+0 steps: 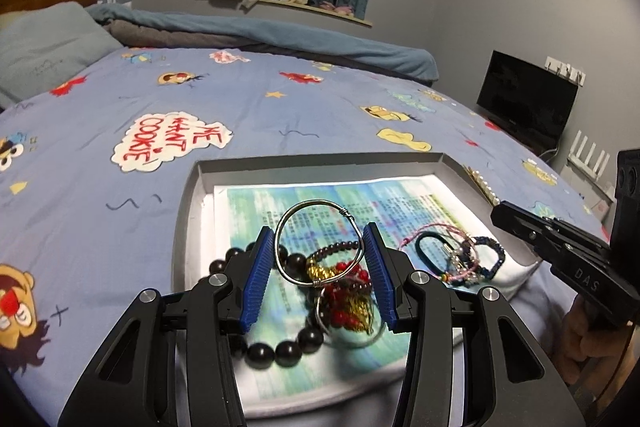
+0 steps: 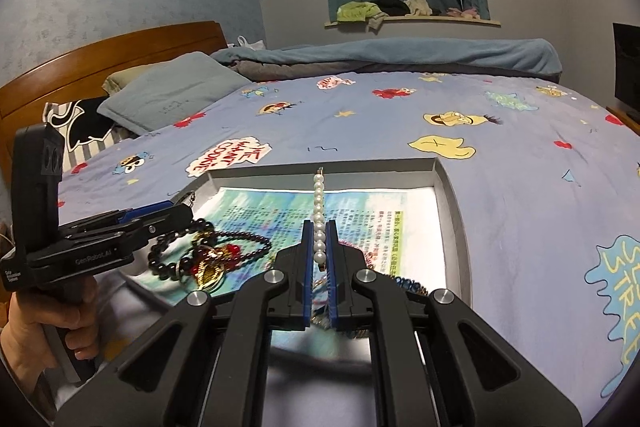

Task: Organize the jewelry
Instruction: 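Carry the silver hoop and pearl strand into the gray box with both grippers, then open both grippers to release the hoop and pearl strand in the box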

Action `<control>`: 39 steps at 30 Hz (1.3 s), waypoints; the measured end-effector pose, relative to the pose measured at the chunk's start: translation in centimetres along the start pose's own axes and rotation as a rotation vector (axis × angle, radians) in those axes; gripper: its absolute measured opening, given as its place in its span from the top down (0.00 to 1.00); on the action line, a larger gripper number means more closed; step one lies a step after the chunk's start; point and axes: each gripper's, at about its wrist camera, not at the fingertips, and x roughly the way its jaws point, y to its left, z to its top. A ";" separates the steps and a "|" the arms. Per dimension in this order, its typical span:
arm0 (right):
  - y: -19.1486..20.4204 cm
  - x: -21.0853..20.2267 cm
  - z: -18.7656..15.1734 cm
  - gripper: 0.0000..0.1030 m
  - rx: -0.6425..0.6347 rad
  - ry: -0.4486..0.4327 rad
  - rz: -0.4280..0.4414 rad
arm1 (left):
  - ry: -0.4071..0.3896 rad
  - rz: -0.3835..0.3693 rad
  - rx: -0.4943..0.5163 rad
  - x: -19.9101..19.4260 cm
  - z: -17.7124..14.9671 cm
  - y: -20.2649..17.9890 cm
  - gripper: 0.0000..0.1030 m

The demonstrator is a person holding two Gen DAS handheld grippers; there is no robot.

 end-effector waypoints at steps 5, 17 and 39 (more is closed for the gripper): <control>-0.5 1.2 0.4 0.95 0.013 0.009 -0.010 | 0.010 0.005 0.011 0.9 0.2 -0.1 0.54; -0.4 3.0 0.6 0.95 -0.001 0.046 -0.038 | 0.057 0.004 -0.006 2.5 0.1 0.4 0.54; 0.3 0.2 0.0 0.40 -0.024 -0.060 -0.041 | -0.044 0.023 0.043 -0.1 -0.1 -0.7 0.09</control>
